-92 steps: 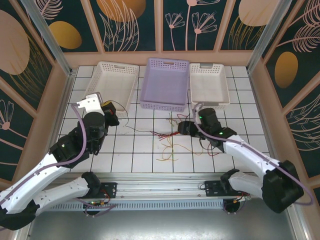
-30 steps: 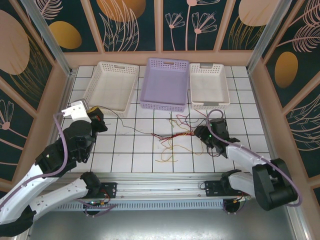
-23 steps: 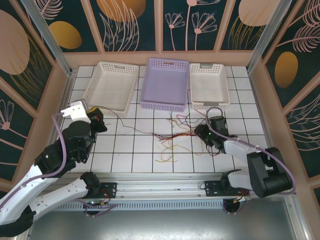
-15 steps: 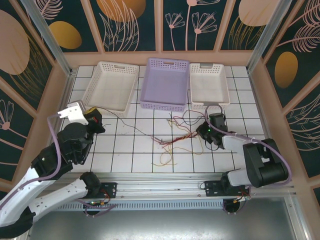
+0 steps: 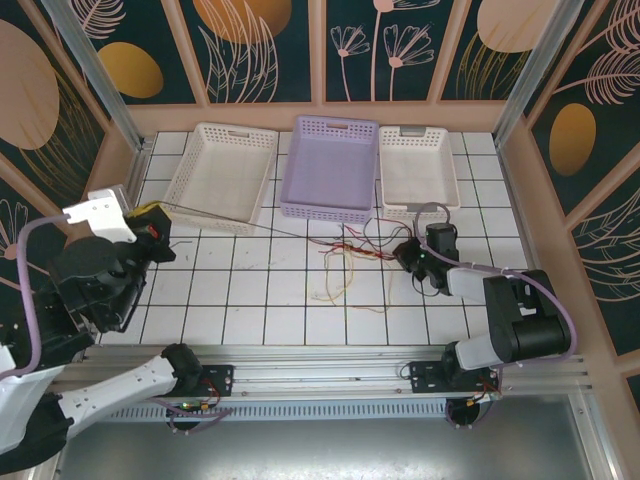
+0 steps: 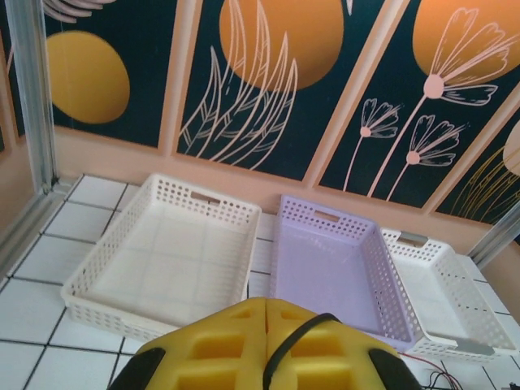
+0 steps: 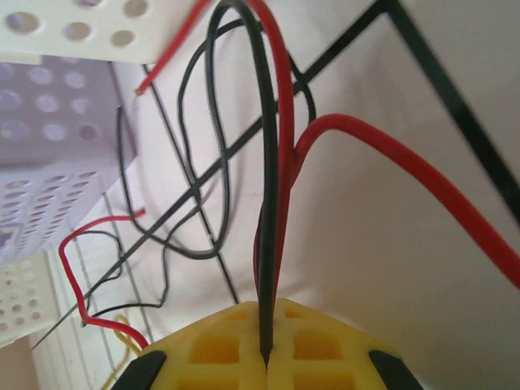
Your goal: Untangle the cables
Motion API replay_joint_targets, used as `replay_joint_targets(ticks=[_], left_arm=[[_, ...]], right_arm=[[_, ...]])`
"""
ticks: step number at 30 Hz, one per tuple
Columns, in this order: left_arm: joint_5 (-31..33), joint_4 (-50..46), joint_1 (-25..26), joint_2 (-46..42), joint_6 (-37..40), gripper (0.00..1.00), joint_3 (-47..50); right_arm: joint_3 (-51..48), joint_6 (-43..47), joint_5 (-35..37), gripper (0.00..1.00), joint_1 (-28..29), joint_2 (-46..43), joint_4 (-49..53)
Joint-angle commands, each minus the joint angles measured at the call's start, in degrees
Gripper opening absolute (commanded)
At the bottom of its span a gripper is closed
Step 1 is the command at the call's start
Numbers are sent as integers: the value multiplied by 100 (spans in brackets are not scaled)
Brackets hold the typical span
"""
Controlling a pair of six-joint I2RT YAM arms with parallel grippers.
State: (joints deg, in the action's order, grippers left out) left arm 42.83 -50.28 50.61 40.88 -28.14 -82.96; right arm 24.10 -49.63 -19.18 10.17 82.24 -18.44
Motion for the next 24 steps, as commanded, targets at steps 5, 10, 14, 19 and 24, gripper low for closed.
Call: replay_joint_targets(ticks=[5, 10, 14, 19, 24], left_arm=[[1086, 89, -63, 404, 782, 0, -1947], [1214, -194, -60, 1000, 1279, 0, -3406], [1075, -379, -63, 1384, 1382, 0, -3902], [895, -44, -66, 1219, 1214, 0, -2829], [711, 477, -60, 1090, 1150, 0, -2113]], right_arm=[[-230, 245, 793, 0, -219, 91, 226], [-215, 341, 791, 0, -199, 86, 256], [-239, 346, 902, 0, -124, 31, 262], [-282, 484, 856, 0, -100, 6, 196], [-335, 527, 863, 0, -90, -70, 166]])
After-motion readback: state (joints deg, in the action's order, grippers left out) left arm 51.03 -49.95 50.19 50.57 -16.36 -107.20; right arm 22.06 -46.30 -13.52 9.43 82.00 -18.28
